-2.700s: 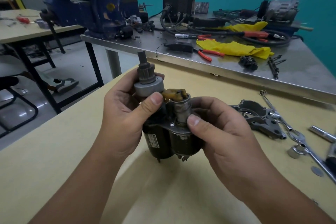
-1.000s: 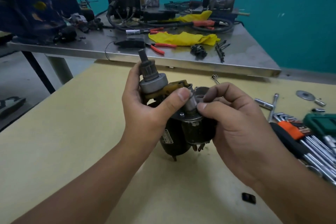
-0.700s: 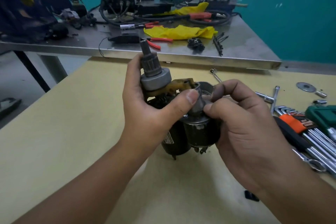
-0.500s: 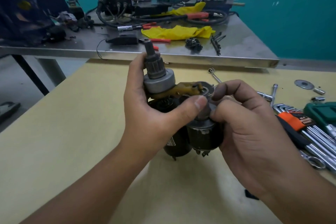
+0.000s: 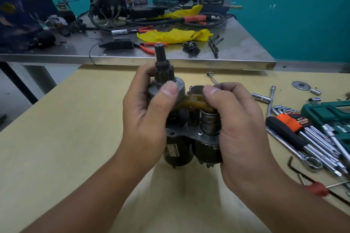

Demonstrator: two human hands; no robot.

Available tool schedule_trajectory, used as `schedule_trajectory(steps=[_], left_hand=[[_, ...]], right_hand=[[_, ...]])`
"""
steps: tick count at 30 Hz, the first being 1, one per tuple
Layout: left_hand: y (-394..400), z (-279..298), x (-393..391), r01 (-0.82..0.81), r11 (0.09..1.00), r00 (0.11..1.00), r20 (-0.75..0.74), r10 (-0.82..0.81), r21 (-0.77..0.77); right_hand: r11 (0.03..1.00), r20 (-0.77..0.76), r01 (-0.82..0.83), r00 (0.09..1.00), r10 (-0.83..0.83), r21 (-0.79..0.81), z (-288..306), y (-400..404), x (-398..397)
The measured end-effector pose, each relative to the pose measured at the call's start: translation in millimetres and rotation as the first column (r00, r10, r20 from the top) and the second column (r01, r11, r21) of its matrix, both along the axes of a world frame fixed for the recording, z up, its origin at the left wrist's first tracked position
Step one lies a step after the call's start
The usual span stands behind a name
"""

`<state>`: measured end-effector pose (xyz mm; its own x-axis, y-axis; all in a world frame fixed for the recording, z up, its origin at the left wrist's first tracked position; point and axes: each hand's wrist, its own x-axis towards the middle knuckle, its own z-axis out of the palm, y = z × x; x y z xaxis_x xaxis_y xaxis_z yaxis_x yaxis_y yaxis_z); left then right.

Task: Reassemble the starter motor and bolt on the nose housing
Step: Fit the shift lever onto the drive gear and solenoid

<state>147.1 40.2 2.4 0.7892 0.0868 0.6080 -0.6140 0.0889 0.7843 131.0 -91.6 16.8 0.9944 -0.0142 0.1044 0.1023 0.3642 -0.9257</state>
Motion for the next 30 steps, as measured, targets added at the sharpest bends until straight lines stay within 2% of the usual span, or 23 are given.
schedule_trajectory(steps=[3,7,11,15,18,21,27,30], left_hand=[[5.6,-0.8,4.5,0.071,0.997,0.993,-0.094,-0.075,-0.04],[12.0,-2.1,8.5,0.134,0.989,0.98,-0.139,-0.141,-0.06],[13.9,-4.8,9.3,0.157,0.982,0.974,-0.148,-0.171,-0.102],[12.9,-2.2,9.1,0.135,0.989,0.979,-0.145,-0.144,-0.068],[10.3,-3.1,7.8,0.094,0.995,0.987,-0.127,-0.098,-0.034],[10.2,-2.2,7.5,0.128,0.988,0.976,-0.167,-0.141,-0.086],[18.9,1.4,10.8,0.189,0.972,0.954,-0.207,-0.215,-0.139],[34.6,12.4,13.1,0.214,0.973,0.949,-0.218,-0.228,-0.084]], right_hand=[[0.986,0.071,0.157,0.986,-0.153,-0.061,-0.8,2.9,3.8],[0.977,0.138,0.195,0.973,-0.183,-0.086,-1.6,3.1,8.2],[0.984,0.189,0.174,0.968,-0.164,-0.042,-5.9,1.4,12.5],[0.99,0.181,0.137,0.975,-0.13,-0.026,-12.0,1.6,17.3],[0.999,0.168,-0.006,0.986,-0.001,0.042,-12.0,0.3,16.9],[0.994,0.188,-0.103,0.977,0.096,0.029,-10.2,0.0,14.0],[0.999,0.074,-0.015,0.997,0.012,0.042,-13.5,3.6,14.0],[0.99,0.068,0.041,0.997,-0.033,-0.132,-5.4,8.4,24.3]])
